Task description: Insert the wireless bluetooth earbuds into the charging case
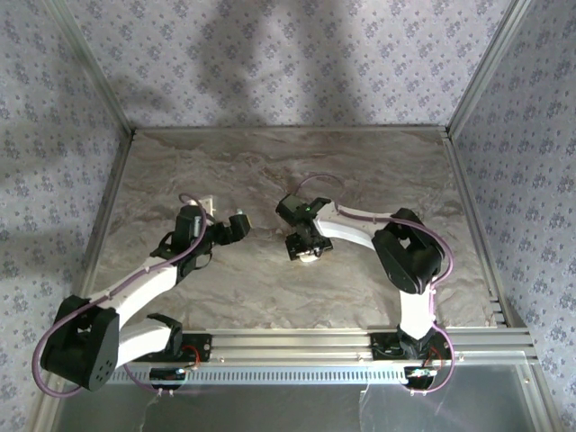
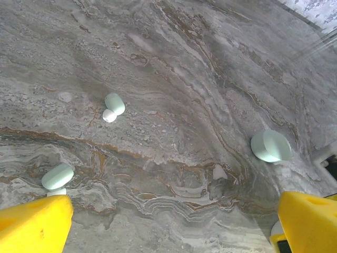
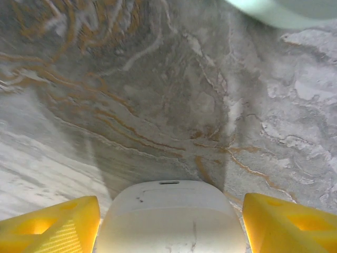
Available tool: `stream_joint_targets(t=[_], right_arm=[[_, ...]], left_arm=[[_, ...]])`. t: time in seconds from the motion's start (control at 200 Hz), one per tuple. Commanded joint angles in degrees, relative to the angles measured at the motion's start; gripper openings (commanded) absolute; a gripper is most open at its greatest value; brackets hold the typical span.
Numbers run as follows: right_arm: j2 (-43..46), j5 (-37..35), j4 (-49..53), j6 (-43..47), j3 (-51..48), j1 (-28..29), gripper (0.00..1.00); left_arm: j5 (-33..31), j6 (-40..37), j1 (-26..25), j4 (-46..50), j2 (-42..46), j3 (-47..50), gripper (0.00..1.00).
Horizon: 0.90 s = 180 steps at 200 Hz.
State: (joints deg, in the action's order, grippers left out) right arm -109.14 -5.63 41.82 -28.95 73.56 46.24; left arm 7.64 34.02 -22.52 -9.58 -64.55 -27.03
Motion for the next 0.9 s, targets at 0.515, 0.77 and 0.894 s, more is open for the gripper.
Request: stream_joint_targets(t=[0.515,0.77,0.894], right_arm=[[6.20,-3.42,3.79,4.68,-3.99,-13.23,0.46],[4.94,-1.09,0.08,9.91,-4.74,-29.26,0.49],[2.10,-0.54,-0.92,11.20,-4.40,-32.86,0.51]], left_arm=[[0.41,0.87,0.46,-0.57,1.47,0.91,1.00],[0.49,0.86,0.46,-1.05,1.27,1.10,1.00],[0.53,0.87,0.46,-1.22,1.19,1.10,1.00]])
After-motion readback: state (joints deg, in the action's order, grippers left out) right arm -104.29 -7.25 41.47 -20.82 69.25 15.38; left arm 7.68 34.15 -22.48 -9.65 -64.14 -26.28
